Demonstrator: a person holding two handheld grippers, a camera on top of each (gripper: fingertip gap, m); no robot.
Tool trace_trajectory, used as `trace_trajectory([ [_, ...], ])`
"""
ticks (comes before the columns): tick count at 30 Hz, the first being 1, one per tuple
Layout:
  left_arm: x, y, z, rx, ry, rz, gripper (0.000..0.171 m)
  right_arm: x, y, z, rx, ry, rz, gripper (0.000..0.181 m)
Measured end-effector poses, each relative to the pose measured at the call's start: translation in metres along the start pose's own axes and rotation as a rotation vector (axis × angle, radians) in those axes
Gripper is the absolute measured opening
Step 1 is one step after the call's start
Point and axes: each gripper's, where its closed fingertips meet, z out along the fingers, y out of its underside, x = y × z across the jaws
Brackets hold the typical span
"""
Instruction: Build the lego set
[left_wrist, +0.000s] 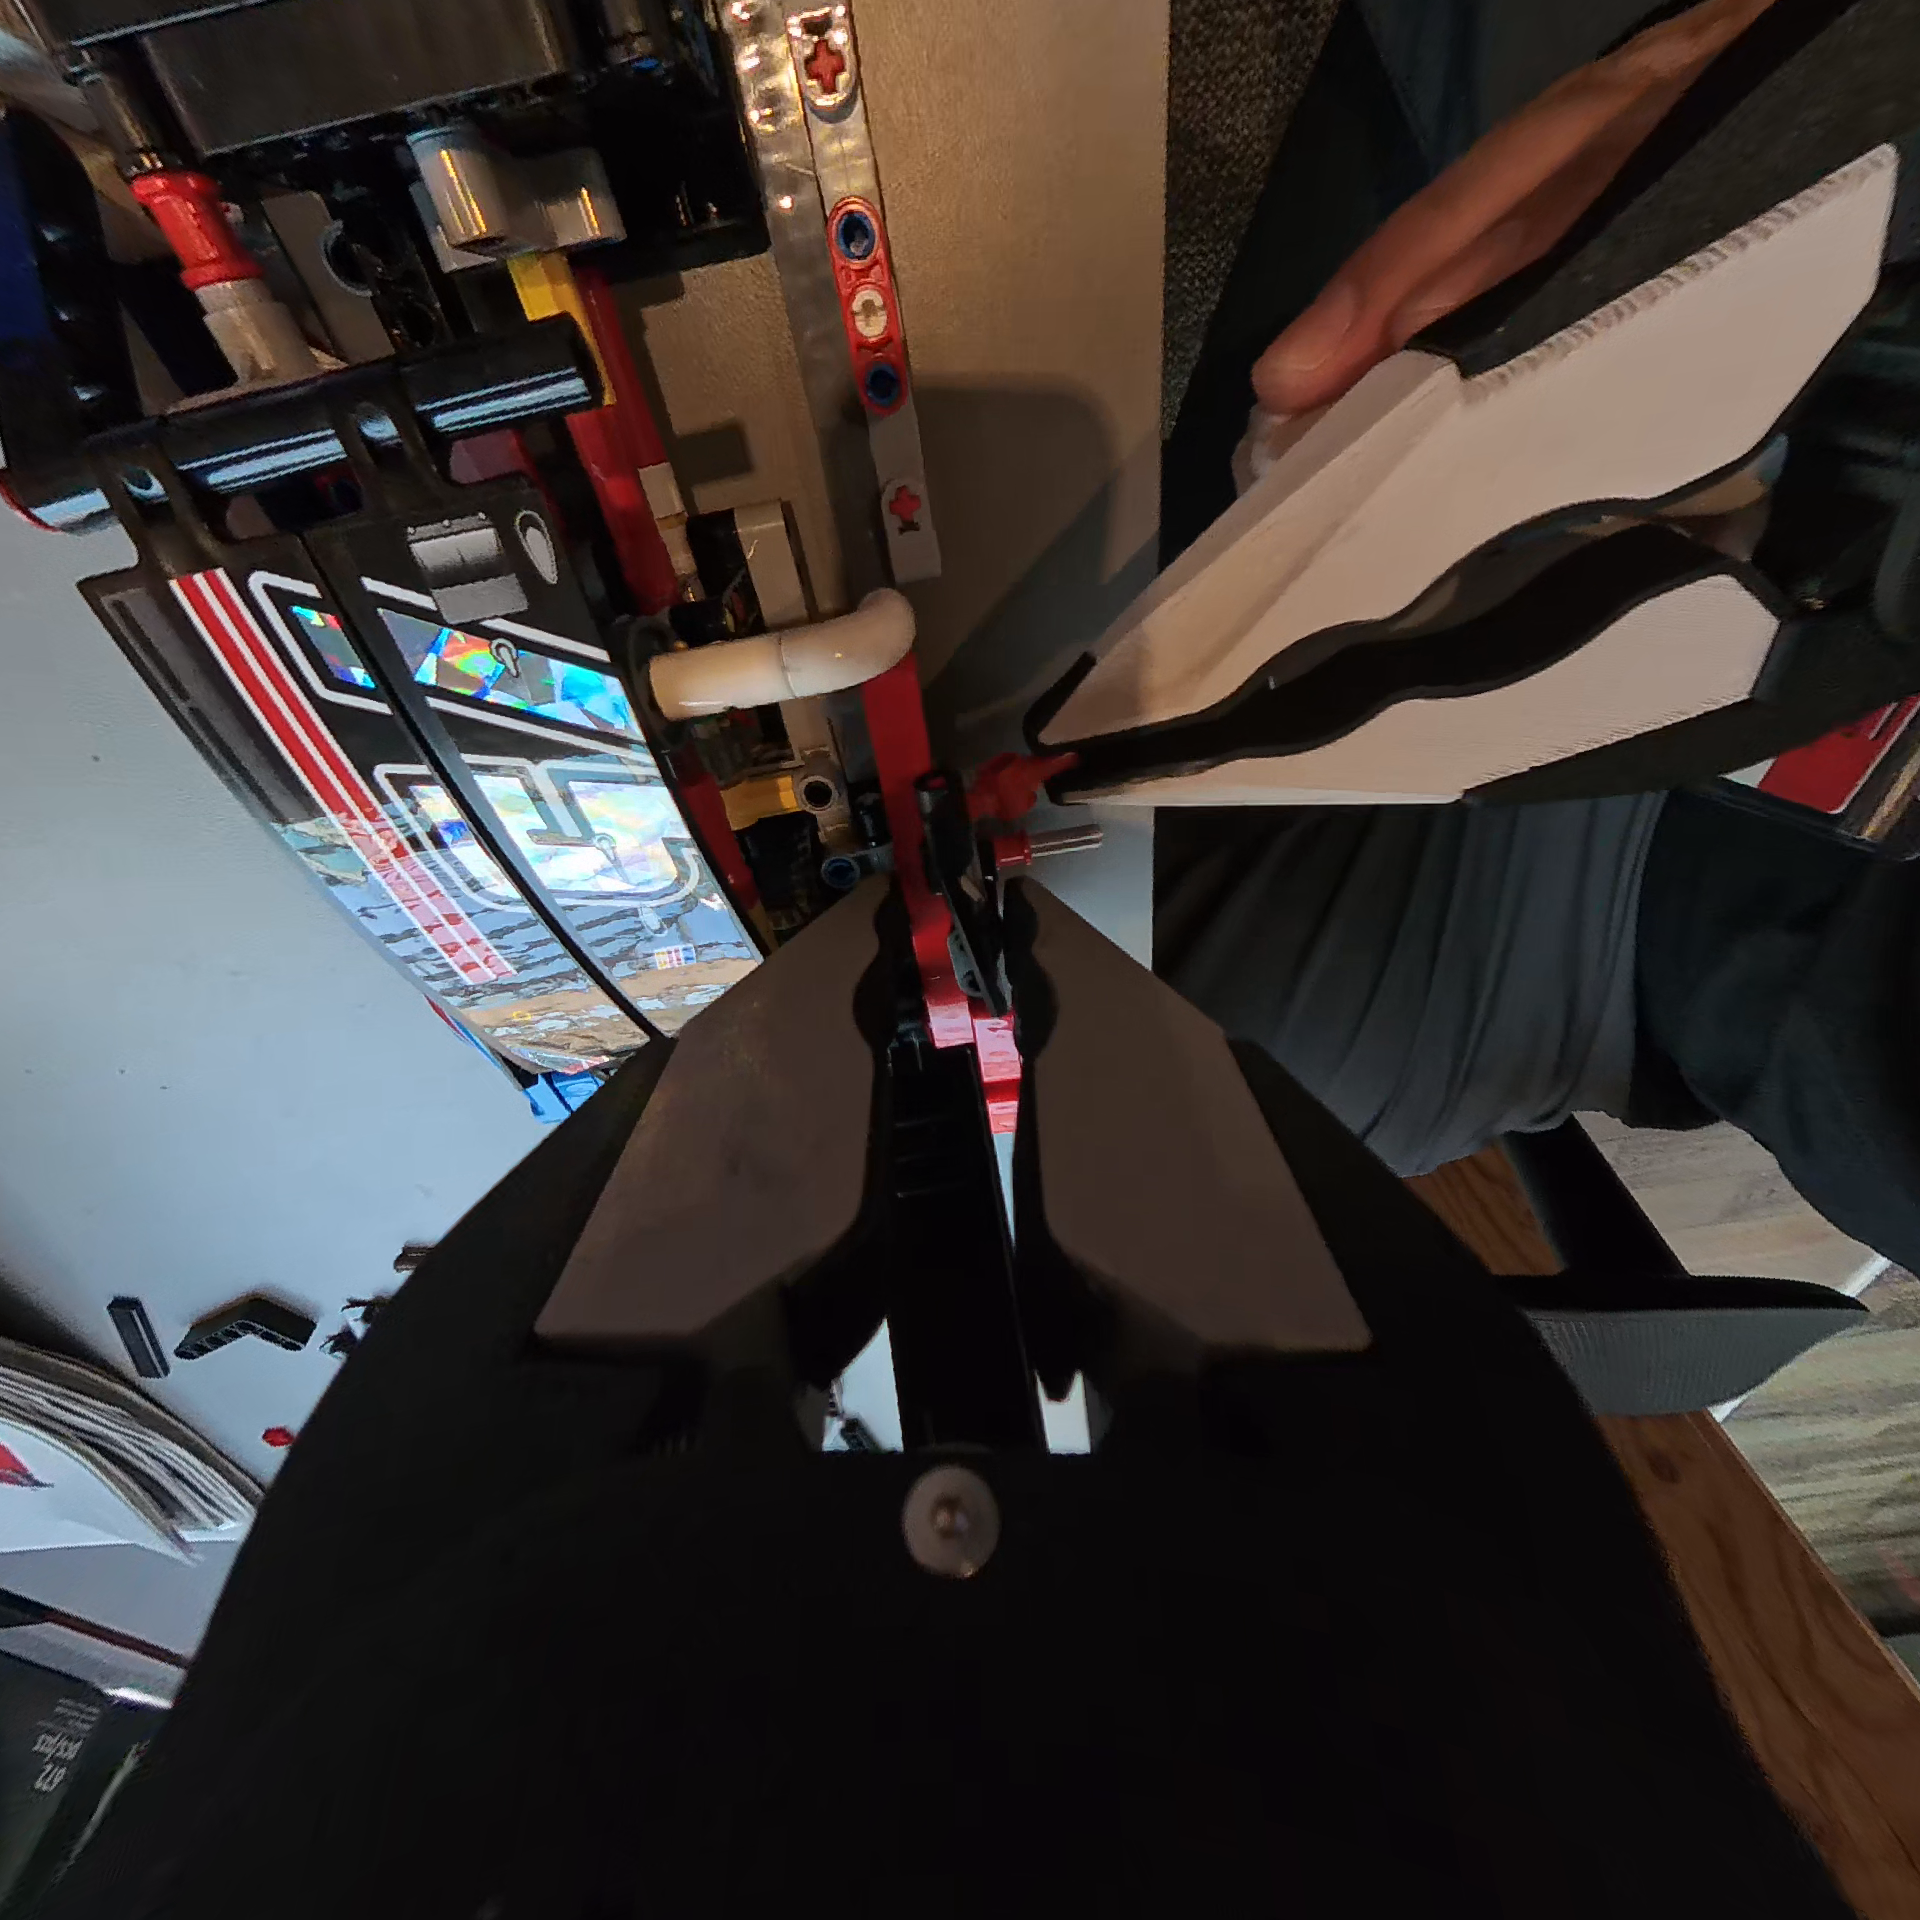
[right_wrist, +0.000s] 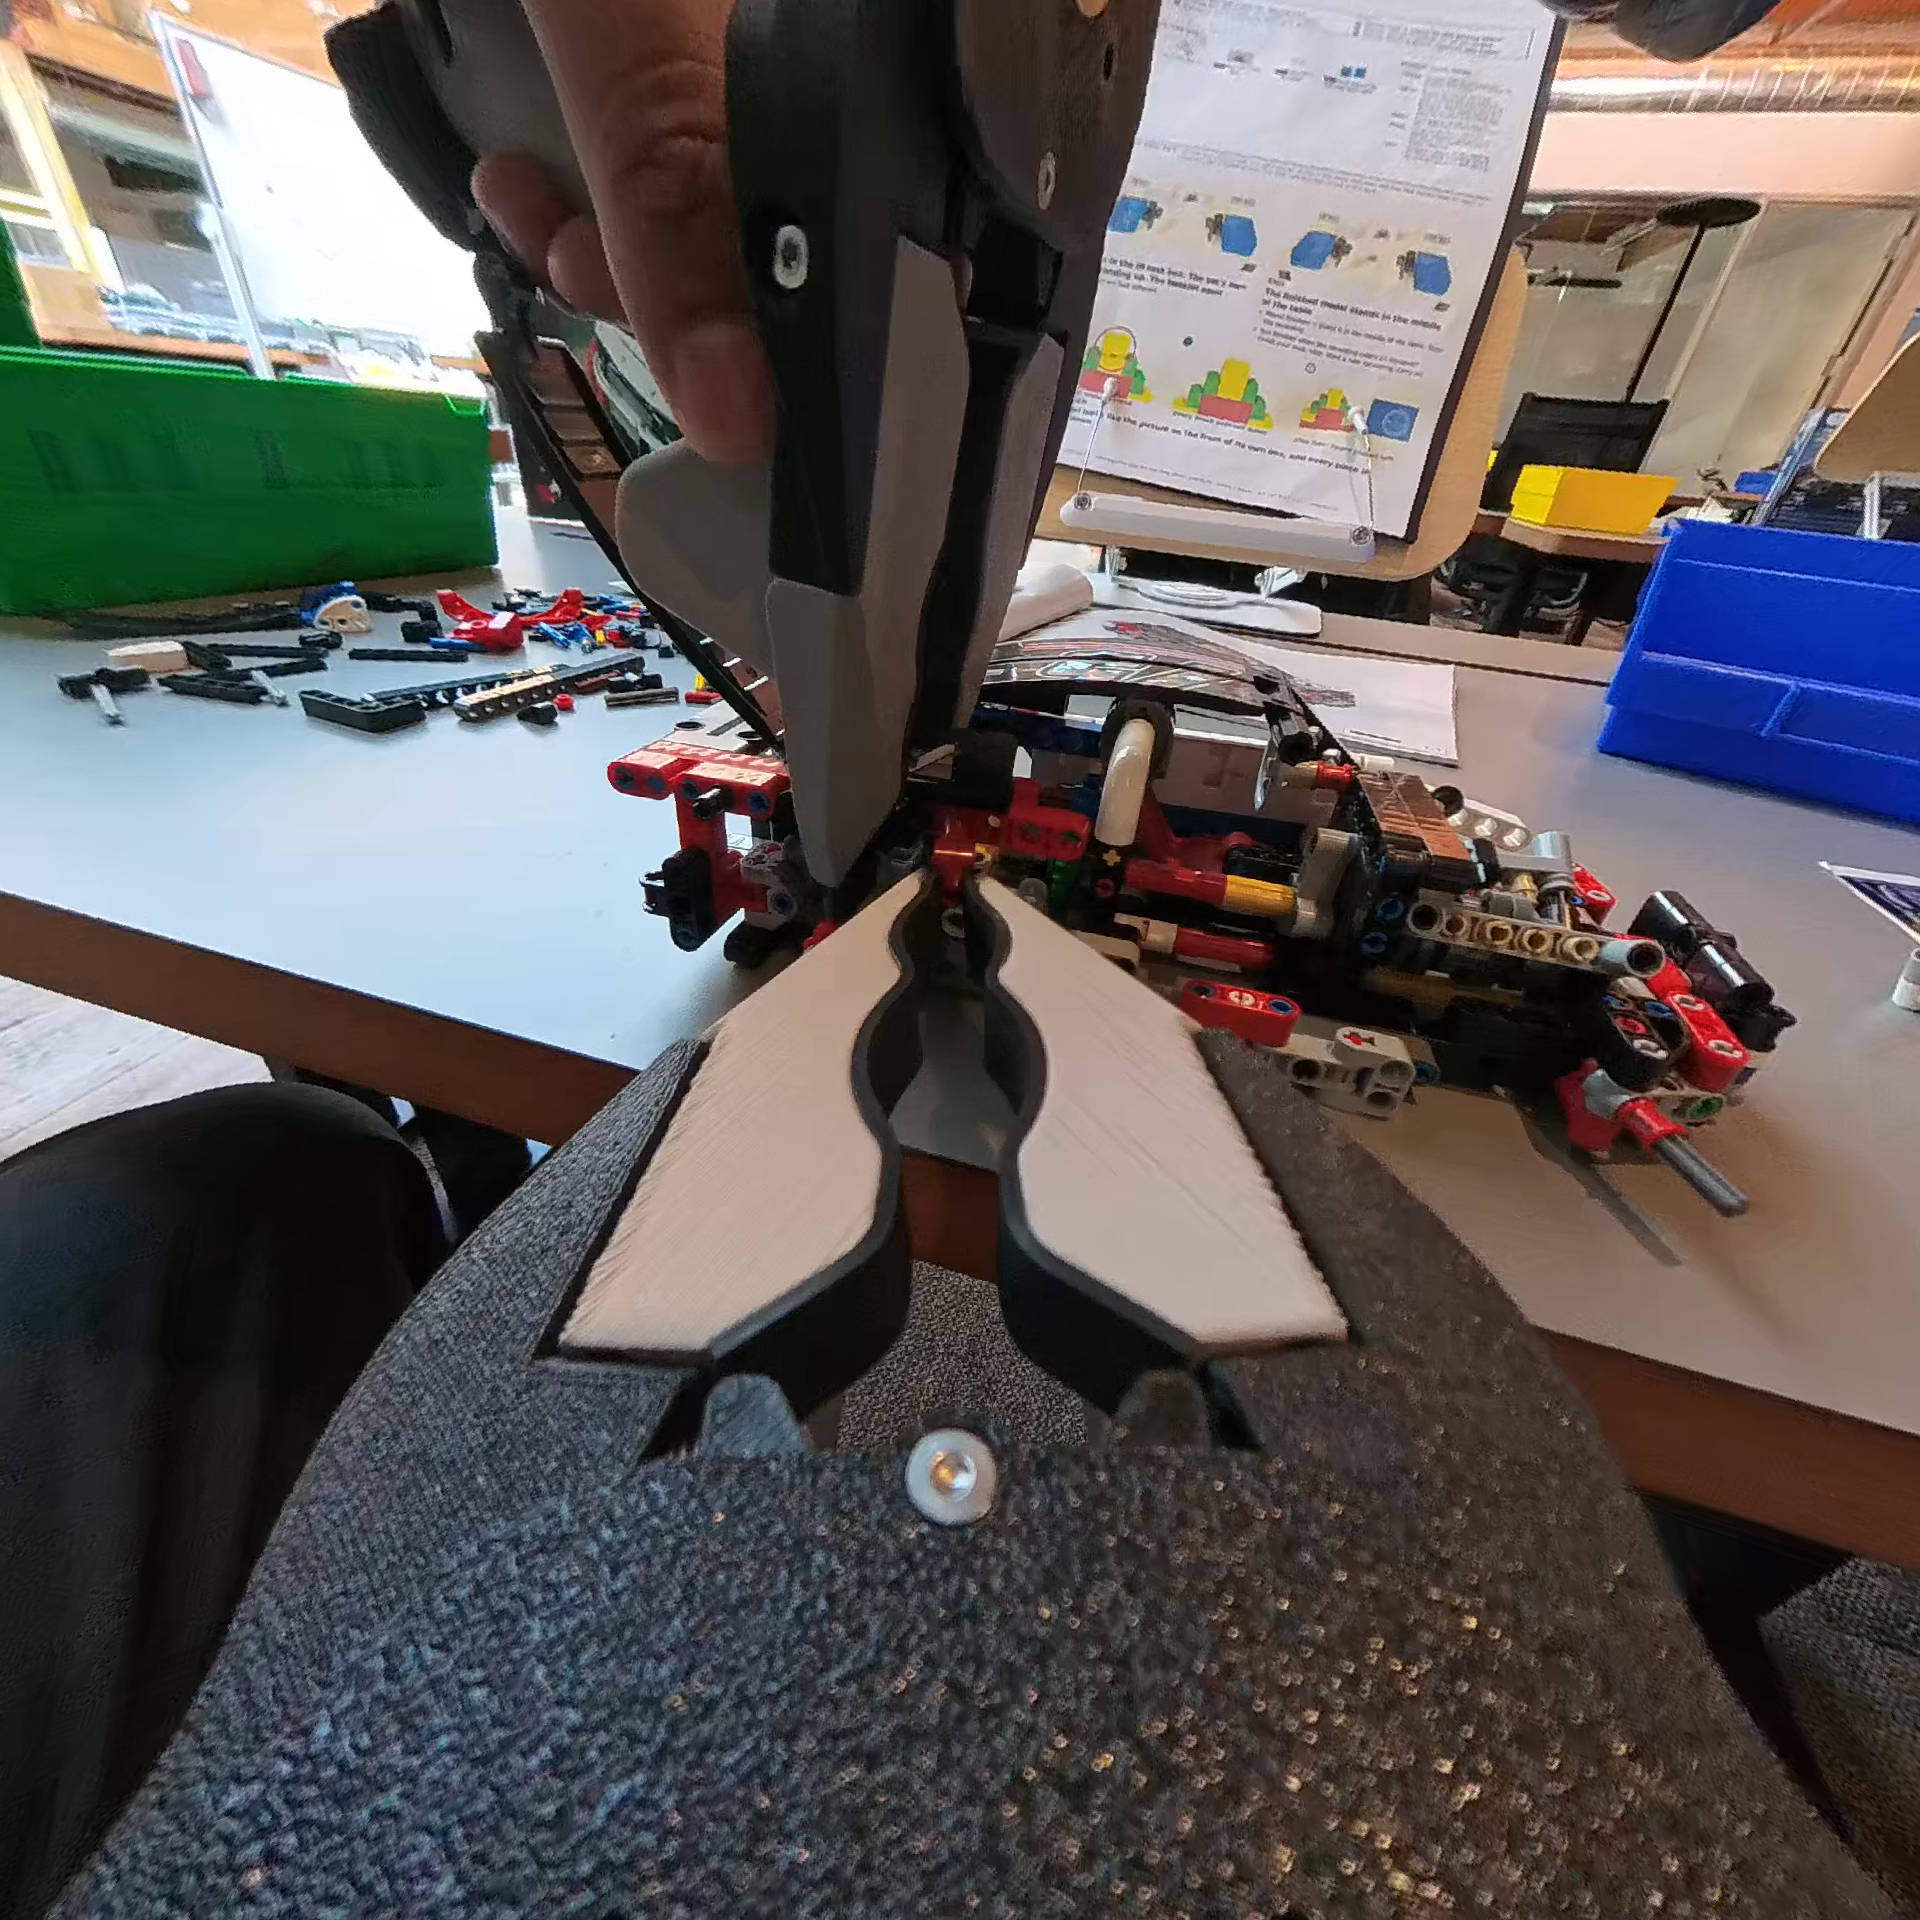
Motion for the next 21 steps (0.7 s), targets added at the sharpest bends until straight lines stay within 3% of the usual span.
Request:
trace_trajectory([
  [21, 0.002, -0.014, -0.001, 0.037, 0.002, -0.129, 0.015, 0.012, 0.002, -0.004, -0.05, 0.018, 0.043, 0.001],
])
